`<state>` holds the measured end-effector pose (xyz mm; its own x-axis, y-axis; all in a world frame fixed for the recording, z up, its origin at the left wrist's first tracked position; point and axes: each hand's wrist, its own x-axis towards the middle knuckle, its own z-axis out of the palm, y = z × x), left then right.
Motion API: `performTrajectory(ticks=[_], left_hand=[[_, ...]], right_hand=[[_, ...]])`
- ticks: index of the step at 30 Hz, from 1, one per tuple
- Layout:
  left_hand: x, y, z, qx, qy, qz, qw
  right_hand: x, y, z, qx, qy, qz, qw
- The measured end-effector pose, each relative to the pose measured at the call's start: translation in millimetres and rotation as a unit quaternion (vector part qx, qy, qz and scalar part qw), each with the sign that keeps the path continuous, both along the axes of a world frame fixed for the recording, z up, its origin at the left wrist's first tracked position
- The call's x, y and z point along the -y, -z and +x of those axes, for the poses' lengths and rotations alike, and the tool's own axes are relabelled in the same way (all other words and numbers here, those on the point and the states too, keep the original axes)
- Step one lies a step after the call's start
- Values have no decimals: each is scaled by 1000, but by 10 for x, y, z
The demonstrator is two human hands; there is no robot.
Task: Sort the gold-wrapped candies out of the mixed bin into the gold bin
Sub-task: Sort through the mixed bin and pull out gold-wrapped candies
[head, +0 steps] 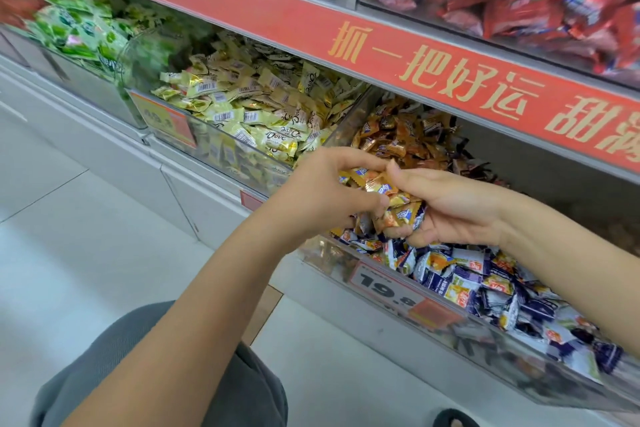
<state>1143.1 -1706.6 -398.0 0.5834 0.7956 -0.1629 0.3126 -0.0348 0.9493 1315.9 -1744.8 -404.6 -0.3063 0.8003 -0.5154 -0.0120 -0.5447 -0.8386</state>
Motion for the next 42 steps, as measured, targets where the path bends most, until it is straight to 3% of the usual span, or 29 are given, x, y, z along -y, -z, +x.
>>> performTrajectory(ticks=[3, 9, 14, 17, 23, 32, 38, 42], left_hand=[[-3, 37, 49, 59, -14, -122, 991], [14, 109, 172, 113, -46, -225, 967], [-42, 110, 205, 181, -100, -329, 921], [-60, 141, 196, 180, -114, -385, 898], [-79, 141, 179, 205, -132, -421, 874], [-89, 157, 181, 155, -85, -419, 891], [-97, 161, 195, 165, -87, -455, 871], [-65, 153, 225, 165, -81, -449, 875]], right_hand=[[10, 2, 11, -38, 48, -23, 998], [38, -24, 123, -81, 159, -87, 980], [110, -69, 187, -123, 194, -109, 967], [141, -87, 172, -159, 185, -111, 964], [161, -124, 128, -119, 171, -83, 975], [188, -29, 80, -16, 188, -1, 982], [195, -35, 28, -34, 236, -18, 971], [188, -82, -28, -39, 234, 4, 971]])
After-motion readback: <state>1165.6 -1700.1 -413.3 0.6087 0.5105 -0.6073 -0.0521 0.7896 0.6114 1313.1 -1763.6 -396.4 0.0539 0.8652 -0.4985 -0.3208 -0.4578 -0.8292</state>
